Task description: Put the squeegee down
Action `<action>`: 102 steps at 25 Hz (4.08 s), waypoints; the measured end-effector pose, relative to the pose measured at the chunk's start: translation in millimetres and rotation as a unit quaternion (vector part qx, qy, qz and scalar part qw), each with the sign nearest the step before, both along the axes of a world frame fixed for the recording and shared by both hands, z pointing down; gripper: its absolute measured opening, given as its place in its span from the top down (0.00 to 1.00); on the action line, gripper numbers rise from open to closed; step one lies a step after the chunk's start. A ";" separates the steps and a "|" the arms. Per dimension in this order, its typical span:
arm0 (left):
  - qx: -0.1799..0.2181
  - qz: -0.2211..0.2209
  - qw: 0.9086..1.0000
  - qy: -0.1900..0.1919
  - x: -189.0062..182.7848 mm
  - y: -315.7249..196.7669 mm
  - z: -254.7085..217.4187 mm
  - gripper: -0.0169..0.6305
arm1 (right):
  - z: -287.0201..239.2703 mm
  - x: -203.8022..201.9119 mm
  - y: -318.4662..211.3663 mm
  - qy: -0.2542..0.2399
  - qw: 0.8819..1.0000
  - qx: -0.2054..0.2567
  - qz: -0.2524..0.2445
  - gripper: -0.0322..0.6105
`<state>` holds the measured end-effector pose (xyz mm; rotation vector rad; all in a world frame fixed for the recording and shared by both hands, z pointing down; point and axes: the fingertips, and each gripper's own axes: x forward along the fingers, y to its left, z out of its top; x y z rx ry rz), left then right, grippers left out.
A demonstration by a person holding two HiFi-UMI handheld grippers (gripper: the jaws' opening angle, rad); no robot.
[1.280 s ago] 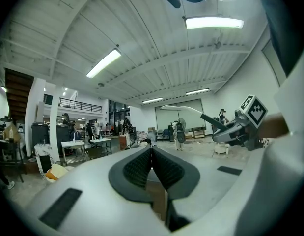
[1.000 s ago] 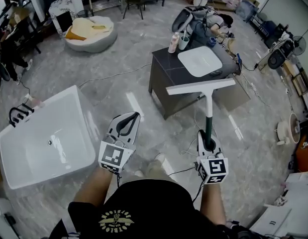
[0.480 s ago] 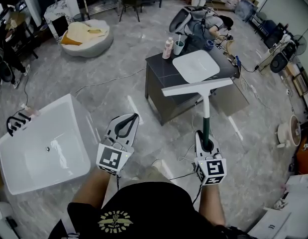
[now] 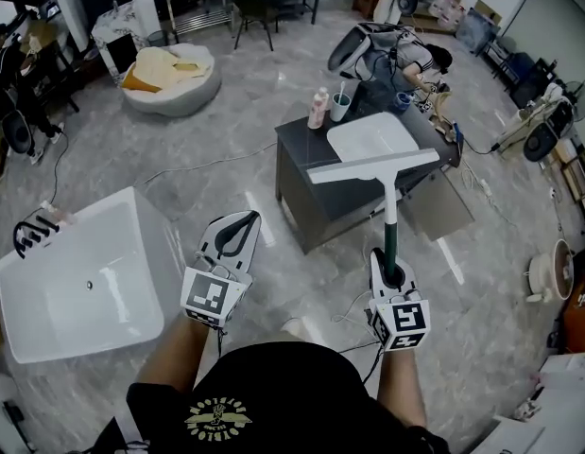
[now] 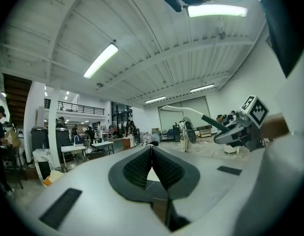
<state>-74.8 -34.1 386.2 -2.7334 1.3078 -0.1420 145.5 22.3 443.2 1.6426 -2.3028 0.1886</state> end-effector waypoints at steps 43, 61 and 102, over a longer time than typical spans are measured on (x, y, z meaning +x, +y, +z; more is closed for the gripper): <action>-0.034 -0.025 0.999 -0.002 39.7 -52.5 8.5 0.94 | 13.9 41.2 -57.8 -0.027 0.999 -0.008 -0.036 0.90; -0.046 -0.029 0.998 -0.020 41.1 -171.3 16.1 0.94 | 22.1 37.0 -176.8 -0.024 0.998 -0.021 -0.047 0.90; -0.052 0.018 0.998 -0.014 38.2 -347.3 38.5 0.94 | 184.2 12.3 -332.3 -0.018 0.980 -0.194 -0.038 0.90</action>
